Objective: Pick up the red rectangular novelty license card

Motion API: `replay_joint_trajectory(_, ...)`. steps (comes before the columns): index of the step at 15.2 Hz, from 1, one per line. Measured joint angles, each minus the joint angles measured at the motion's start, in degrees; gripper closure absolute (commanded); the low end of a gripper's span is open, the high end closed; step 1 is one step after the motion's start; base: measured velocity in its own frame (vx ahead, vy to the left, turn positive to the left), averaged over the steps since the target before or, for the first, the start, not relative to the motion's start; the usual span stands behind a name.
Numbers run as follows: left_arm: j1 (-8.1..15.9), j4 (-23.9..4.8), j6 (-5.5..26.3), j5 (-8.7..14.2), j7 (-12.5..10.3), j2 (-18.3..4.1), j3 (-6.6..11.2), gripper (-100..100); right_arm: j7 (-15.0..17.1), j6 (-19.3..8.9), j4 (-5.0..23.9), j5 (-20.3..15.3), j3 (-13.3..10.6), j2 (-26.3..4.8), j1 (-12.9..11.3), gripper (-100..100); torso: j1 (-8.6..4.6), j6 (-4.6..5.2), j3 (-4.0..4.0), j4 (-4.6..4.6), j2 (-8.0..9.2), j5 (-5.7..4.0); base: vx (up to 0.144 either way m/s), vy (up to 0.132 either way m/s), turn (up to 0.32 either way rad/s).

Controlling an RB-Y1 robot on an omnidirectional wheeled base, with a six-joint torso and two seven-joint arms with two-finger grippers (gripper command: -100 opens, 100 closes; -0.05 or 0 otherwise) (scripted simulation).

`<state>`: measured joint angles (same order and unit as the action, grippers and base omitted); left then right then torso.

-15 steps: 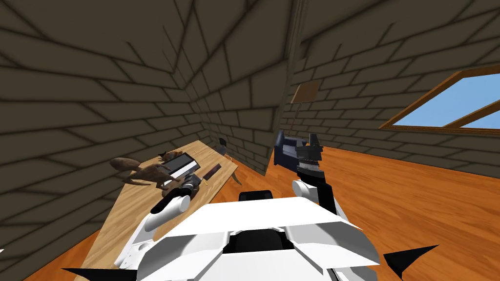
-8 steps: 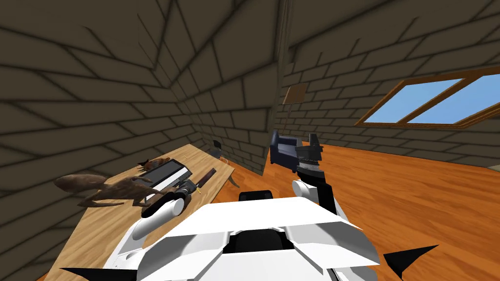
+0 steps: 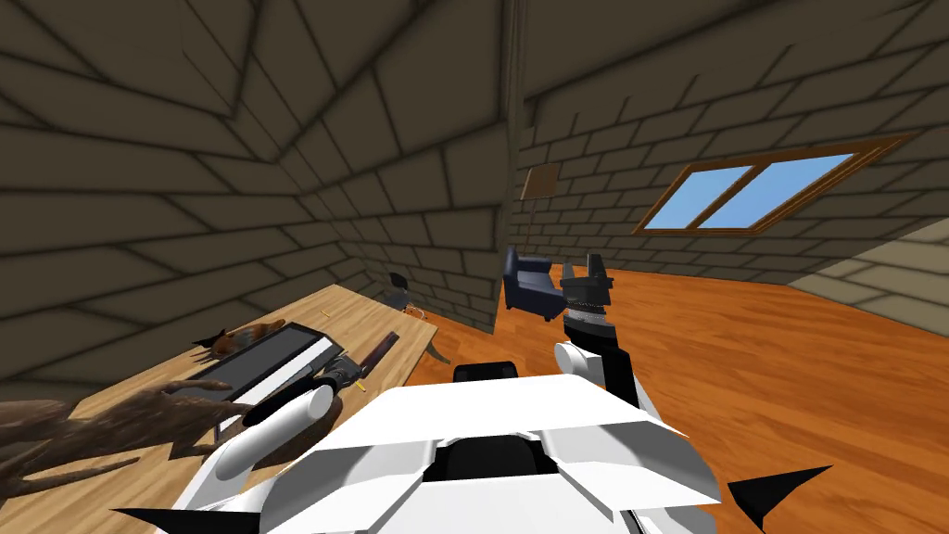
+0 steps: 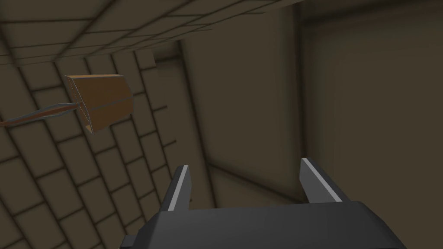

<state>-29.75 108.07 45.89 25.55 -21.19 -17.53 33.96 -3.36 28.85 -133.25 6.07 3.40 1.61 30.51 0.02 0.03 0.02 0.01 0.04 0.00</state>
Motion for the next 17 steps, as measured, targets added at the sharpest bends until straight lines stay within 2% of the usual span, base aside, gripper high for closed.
replay_joint_trajectory(4, -0.32, -0.99, 4.89, 1.22, -0.94, -0.23, 2.59, -100, 0.00, 0.00, 0.00, 0.00, 0.01, 0.00, 0.01, 0, 0.04, -0.05, 0.00, 0.00, 0.00, 0.01, 0.026, 0.025, -0.227)
replay_joint_trajectory(12, -0.25, -5.41, 14.06, 3.96, -2.62, -1.01, 8.42, -100, 0.00, 0.00, 0.00, 0.00, 0.00, 0.00, 0.00, 0, 0.08, -0.01, 0.02, 0.01, 0.03, 0.02, 0.017, 0.032, -0.190)
replay_joint_trajectory(14, -0.10, -5.86, 15.98, 4.05, -2.89, -1.05, 8.91, -100, 0.00, 0.00, 0.00, 0.00, 0.01, 0.00, 0.01, 0, 0.04, -0.07, 0.02, 0.01, 0.04, 0.01, 0.011, 0.022, -0.078)
replay_joint_trajectory(17, -0.36, -6.53, 19.25, 4.82, -3.61, -1.06, 10.77, -100, 0.00, 0.00, 0.00, 0.00, 0.01, 0.00, 0.01, 0, 0.05, -0.05, 0.02, 0.01, 0.04, 0.01, 0.012, 0.032, -0.209)
